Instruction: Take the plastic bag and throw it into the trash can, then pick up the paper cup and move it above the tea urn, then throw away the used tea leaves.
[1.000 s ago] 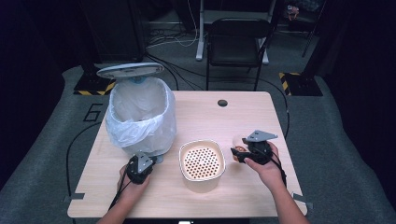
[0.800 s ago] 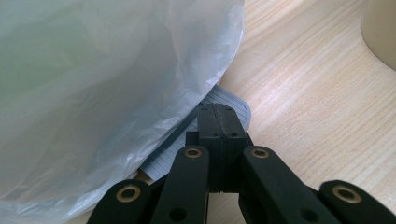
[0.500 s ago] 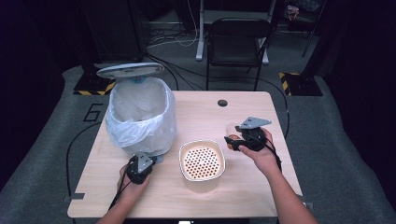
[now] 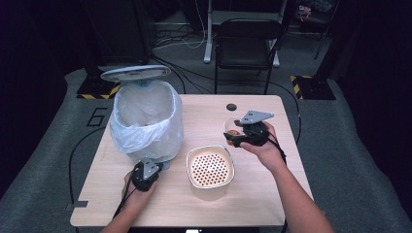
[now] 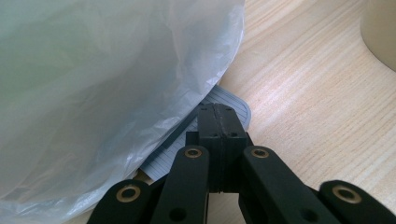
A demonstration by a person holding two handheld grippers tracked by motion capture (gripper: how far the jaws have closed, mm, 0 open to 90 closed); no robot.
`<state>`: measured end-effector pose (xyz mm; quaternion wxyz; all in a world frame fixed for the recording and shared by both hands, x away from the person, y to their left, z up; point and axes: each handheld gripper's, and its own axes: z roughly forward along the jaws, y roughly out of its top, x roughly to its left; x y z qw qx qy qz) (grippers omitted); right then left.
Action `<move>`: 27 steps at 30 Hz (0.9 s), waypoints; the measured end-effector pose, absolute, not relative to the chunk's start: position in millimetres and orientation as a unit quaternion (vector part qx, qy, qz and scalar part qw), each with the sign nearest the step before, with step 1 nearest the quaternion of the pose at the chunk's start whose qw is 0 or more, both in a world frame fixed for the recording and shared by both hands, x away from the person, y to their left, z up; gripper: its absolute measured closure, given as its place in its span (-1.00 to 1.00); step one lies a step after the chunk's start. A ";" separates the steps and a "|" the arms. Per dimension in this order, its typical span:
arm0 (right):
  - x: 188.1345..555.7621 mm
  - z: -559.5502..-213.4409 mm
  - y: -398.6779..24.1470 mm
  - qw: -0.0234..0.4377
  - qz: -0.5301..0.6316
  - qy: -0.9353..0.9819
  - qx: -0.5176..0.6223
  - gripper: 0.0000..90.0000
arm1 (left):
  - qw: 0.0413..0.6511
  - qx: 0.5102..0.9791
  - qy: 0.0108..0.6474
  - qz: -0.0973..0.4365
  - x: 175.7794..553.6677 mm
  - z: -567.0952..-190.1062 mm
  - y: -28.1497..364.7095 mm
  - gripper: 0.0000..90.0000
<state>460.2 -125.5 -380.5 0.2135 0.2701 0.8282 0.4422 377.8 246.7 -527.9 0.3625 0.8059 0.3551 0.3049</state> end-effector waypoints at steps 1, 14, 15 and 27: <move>461.8 -379.2 -124.2 0.215 0.445 0.827 0.269 -0.21 | 0.362 0.807 0.355 0.304 377.7 -527.6 246.9 1.00; 470.1 -374.9 -115.3 0.233 0.464 0.825 0.223 -0.21 | 0.362 0.804 0.356 0.311 377.7 -528.3 246.2 1.00; 469.5 -374.6 -114.5 0.231 0.464 0.825 0.225 -0.21 | 0.362 0.804 0.355 0.311 377.7 -528.3 246.4 1.00; 466.7 -372.0 -104.9 0.239 0.468 0.833 0.175 -0.21 | 0.363 0.805 0.356 0.304 377.9 -527.8 246.8 1.00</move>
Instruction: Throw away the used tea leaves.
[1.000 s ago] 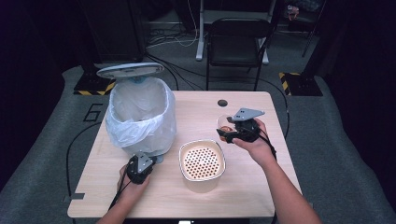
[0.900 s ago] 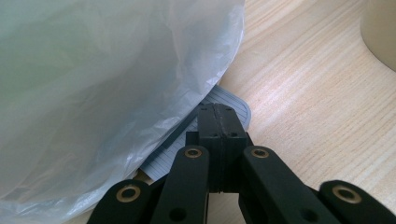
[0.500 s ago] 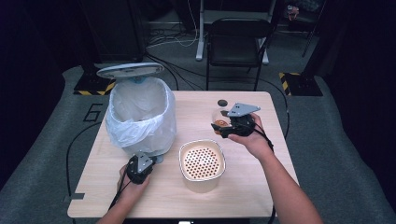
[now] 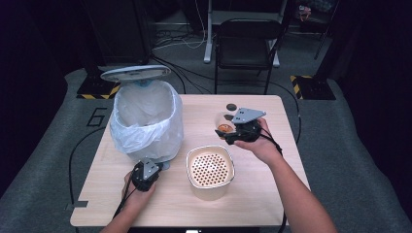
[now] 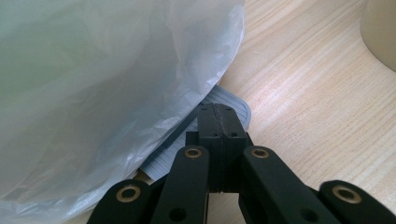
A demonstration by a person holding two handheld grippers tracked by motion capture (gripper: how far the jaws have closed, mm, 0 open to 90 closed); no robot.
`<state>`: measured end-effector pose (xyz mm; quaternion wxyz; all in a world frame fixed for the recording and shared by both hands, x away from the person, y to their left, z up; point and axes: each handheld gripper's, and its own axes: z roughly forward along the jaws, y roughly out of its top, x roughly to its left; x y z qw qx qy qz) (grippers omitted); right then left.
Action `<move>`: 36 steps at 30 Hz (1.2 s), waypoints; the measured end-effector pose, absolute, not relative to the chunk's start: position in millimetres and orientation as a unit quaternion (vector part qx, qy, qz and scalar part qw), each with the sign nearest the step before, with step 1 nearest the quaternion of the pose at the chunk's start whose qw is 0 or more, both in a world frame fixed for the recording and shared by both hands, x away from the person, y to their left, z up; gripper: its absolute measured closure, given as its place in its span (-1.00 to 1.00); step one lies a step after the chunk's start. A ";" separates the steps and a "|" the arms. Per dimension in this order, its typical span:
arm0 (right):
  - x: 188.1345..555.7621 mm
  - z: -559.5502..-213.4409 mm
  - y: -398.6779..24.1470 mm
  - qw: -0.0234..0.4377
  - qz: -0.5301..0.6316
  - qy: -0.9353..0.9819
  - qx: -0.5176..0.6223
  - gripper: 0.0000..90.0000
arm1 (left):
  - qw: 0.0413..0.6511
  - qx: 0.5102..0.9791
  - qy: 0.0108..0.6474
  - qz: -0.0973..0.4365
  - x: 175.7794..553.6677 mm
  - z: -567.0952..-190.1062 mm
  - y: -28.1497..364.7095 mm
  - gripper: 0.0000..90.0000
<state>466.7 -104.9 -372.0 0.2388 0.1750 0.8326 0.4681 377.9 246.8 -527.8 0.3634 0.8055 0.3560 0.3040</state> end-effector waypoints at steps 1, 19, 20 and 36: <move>465.5 -372.0 -103.8 0.239 0.470 0.833 0.168 -0.20 | 0.363 0.806 0.356 0.304 377.9 -527.8 246.9 1.00; 448.3 -368.4 -97.0 0.275 0.478 0.830 0.078 -0.20 | 0.363 0.806 0.356 0.303 377.9 -527.7 247.0 1.00; 448.3 -368.4 -97.0 0.275 0.478 0.830 0.078 -0.20 | 0.363 0.806 0.356 0.303 377.9 -527.7 247.0 1.00; 432.9 -371.1 -84.8 0.345 0.440 0.829 -0.003 -0.19 | 0.363 0.806 0.356 0.303 377.8 -527.6 246.9 1.00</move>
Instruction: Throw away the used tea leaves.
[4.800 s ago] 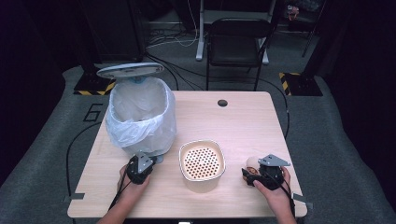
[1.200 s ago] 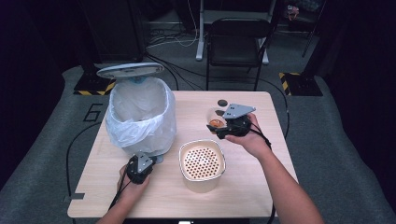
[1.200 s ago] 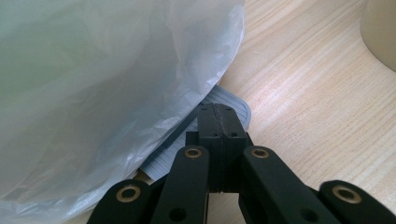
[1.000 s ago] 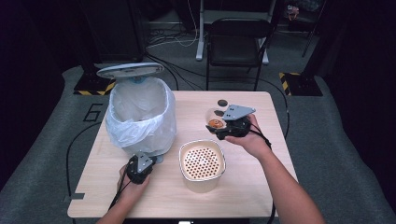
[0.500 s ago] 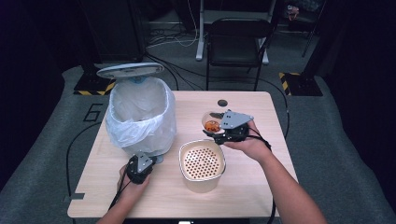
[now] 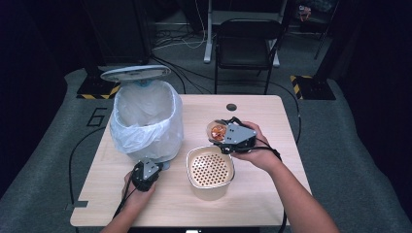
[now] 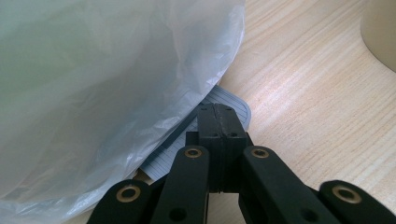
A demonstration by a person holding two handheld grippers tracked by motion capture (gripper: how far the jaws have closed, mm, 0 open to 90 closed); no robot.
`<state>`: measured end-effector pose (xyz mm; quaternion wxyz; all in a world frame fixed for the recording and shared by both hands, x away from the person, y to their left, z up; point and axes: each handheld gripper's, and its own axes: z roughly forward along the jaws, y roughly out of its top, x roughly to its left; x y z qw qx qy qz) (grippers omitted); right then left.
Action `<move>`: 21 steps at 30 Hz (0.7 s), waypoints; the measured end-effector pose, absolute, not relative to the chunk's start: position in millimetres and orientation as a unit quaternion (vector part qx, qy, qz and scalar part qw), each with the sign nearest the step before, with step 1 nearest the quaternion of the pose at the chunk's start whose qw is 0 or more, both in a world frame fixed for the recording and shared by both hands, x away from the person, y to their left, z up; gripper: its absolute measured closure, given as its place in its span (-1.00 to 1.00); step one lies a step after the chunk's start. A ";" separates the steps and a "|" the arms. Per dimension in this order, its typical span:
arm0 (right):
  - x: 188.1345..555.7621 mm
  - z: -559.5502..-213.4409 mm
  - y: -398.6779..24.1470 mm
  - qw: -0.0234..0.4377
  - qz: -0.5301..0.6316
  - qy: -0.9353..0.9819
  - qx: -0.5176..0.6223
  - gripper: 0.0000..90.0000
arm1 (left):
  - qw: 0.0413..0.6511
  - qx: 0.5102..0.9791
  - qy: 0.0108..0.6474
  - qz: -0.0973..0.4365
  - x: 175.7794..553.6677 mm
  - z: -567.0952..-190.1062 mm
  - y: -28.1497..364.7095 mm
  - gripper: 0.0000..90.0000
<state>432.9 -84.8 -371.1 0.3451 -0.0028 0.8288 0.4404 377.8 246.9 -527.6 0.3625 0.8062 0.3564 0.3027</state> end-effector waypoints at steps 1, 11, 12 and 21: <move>430.5 -371.9 -83.2 0.348 0.434 0.831 -0.010 -0.18 | 0.362 0.806 0.356 0.303 377.8 -527.5 247.0 1.00; 413.8 -382.0 -75.5 0.387 0.405 0.827 -0.053 -0.17 | 0.363 0.806 0.356 0.303 377.8 -527.7 246.8 1.00; 413.0 -382.9 -75.5 0.391 0.403 0.825 -0.055 -0.17 | 0.363 0.806 0.356 0.303 377.8 -527.7 246.8 1.00; 402.9 -388.5 -74.3 0.453 0.362 0.809 -0.095 -0.17 | 0.363 0.806 0.356 0.304 377.8 -527.7 246.7 1.00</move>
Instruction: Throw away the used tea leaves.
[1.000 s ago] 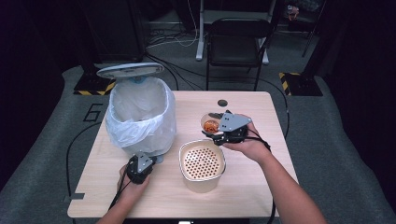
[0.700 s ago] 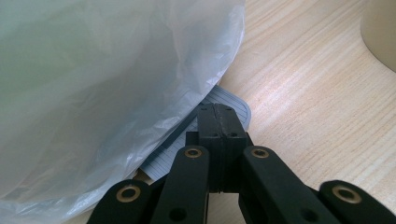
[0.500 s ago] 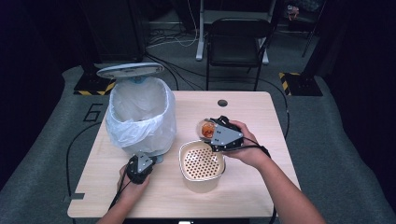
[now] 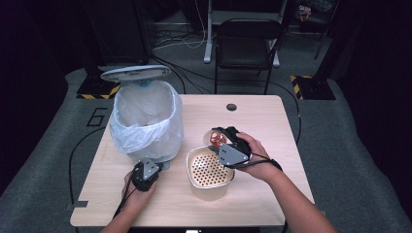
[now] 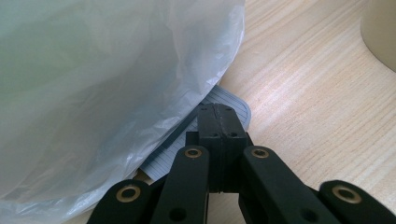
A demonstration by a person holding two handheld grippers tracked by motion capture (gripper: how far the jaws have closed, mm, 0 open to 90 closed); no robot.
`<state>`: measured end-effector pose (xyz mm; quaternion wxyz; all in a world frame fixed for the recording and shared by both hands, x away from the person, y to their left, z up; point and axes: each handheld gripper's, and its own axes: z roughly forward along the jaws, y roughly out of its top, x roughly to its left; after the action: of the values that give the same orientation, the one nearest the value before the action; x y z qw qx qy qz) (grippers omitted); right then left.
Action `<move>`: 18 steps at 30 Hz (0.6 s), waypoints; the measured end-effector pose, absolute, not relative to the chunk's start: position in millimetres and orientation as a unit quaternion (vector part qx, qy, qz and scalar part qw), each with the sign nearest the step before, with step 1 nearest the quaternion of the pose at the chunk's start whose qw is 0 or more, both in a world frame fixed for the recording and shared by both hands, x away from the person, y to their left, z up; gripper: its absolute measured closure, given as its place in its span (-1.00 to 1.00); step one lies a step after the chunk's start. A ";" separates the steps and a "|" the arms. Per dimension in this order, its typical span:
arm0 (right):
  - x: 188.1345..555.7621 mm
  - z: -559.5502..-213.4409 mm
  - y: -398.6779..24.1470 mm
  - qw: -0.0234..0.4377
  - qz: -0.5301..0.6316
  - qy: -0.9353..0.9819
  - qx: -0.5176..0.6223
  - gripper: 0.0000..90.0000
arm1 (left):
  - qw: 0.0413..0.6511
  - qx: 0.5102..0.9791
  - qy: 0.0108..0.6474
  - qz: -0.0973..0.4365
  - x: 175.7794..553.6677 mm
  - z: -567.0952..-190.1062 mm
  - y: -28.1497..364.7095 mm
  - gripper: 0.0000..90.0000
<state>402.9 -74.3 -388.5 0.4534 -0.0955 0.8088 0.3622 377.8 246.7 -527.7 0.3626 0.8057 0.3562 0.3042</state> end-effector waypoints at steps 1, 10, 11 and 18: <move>401.6 -389.3 -73.6 0.461 0.356 0.806 -0.101 -0.17 | 0.363 0.805 0.357 0.304 377.8 -527.8 246.6 1.00; 386.1 -392.4 -65.1 0.525 0.288 0.785 -0.163 -0.17 | 0.362 0.807 0.356 0.302 377.7 -527.4 247.0 1.00; 384.4 -393.3 -63.7 0.532 0.277 0.782 -0.170 -0.17 | 0.362 0.806 0.356 0.303 377.8 -527.6 246.9 1.00; 375.6 -398.9 -58.0 0.585 0.216 0.751 -0.219 -0.17 | 0.363 0.806 0.357 0.303 377.7 -527.7 246.7 1.00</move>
<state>375.6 -58.0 -398.9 0.5847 -0.2193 0.7505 0.2163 377.7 246.7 -527.7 0.3630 0.8056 0.3567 0.3033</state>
